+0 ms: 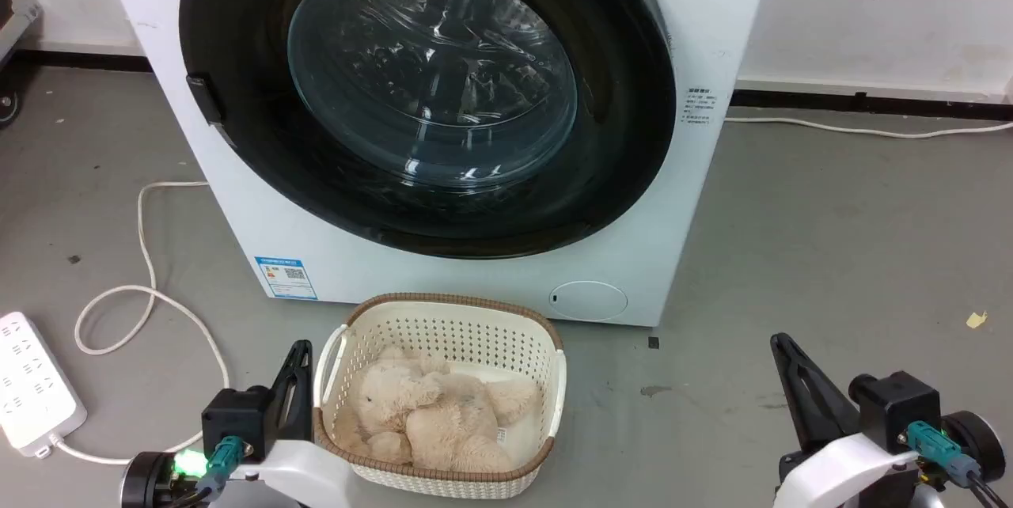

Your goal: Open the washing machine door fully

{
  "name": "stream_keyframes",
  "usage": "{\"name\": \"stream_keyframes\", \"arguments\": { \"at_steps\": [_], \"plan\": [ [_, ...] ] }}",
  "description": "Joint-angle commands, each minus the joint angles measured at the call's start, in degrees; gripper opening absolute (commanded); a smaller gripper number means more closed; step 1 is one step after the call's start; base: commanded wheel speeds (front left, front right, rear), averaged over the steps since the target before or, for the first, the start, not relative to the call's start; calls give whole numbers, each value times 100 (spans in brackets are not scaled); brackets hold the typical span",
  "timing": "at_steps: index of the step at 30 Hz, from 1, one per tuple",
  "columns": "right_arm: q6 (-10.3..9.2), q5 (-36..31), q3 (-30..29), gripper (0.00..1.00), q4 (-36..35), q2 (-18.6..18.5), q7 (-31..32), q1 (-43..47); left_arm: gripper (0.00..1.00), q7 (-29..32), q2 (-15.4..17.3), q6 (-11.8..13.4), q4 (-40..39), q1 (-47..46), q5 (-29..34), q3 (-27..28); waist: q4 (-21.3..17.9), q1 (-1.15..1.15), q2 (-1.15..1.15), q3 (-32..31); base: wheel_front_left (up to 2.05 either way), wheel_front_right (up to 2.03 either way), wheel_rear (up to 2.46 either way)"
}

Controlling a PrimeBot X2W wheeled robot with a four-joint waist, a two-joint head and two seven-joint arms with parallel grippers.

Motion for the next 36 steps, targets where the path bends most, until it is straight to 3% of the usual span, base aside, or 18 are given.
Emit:
{"name": "stream_keyframes", "arguments": {
  "at_steps": [1,36],
  "plan": [
    [-5,-43,-4,0,15,26,3,-65,0,2,1,16,-21,-88,50,-15,0,0,0,0,0,0,0],
    [-5,-43,-4,0,15,26,3,-65,0,2,1,16,-21,-88,50,-15,0,0,0,0,0,0,0]
  ]
}}
